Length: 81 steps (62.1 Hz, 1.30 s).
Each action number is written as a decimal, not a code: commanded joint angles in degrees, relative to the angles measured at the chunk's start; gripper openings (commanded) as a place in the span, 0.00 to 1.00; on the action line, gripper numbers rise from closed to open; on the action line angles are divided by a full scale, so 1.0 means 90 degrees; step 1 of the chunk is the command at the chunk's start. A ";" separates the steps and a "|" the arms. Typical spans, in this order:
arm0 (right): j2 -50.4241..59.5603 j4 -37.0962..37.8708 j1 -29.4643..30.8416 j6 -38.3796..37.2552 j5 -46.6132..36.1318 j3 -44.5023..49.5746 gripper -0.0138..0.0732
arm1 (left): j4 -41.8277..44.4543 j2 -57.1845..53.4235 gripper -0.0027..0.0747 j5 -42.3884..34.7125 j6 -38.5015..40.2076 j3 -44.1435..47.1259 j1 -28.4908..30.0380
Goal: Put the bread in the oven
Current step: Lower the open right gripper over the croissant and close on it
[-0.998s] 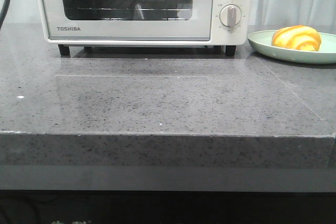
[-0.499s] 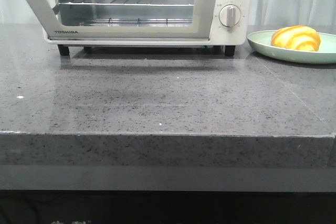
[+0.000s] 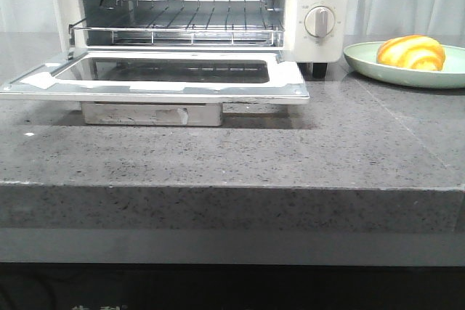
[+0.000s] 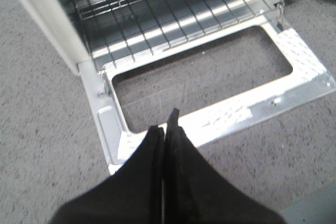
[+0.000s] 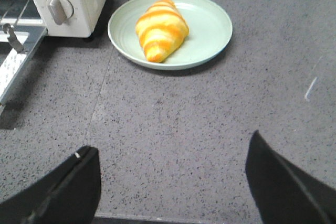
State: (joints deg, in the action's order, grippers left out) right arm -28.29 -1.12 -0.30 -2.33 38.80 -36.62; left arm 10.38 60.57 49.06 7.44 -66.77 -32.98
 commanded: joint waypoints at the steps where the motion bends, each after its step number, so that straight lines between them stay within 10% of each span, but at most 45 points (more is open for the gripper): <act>1: -0.0492 -0.0018 0.0040 0.0023 -0.0244 -0.0435 0.83 | 0.0122 -0.0500 0.01 -0.0321 0.0144 0.0178 -0.0009; 81: -0.8247 -0.0479 0.0030 0.0023 0.0763 -0.5907 0.83 | 0.0122 -0.0775 0.01 -0.0224 0.0144 0.0313 -0.0009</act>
State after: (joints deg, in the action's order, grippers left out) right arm -103.09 -5.16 -0.30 -2.33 47.15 -86.54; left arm 10.94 54.04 50.88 8.19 -62.55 -32.98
